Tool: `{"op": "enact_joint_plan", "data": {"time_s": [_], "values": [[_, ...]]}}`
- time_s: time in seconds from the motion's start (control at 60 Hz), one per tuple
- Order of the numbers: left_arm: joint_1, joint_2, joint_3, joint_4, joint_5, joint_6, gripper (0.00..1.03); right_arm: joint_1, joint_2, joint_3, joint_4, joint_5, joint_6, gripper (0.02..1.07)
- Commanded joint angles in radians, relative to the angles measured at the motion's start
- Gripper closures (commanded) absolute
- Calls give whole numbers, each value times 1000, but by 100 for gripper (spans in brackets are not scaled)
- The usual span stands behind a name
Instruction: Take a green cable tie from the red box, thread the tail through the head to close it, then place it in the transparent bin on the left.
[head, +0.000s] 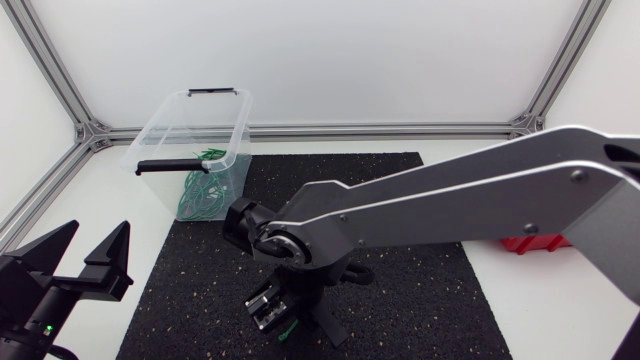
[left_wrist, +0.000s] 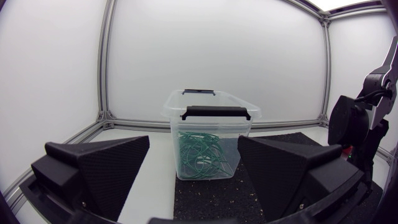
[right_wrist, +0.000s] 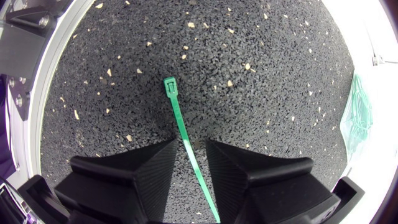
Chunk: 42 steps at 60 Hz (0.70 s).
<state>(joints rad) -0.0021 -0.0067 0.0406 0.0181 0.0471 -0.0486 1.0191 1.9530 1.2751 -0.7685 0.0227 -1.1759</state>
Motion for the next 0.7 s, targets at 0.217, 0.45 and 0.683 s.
{"op": "enact_joint_plan", "data": {"time_s": [0.217, 0.45, 0.683], "values": [[-7, -6, -42, -10, 5, 7, 4, -8, 58, -10, -18, 10, -14, 92], [-9, -6, -42, -10, 5, 7, 4, -22, 18, 20, -55, -46, -5, 99], [-16, -6, -42, -10, 5, 7, 4, -37, -40, 30, -86, -75, 12, 100]]}}
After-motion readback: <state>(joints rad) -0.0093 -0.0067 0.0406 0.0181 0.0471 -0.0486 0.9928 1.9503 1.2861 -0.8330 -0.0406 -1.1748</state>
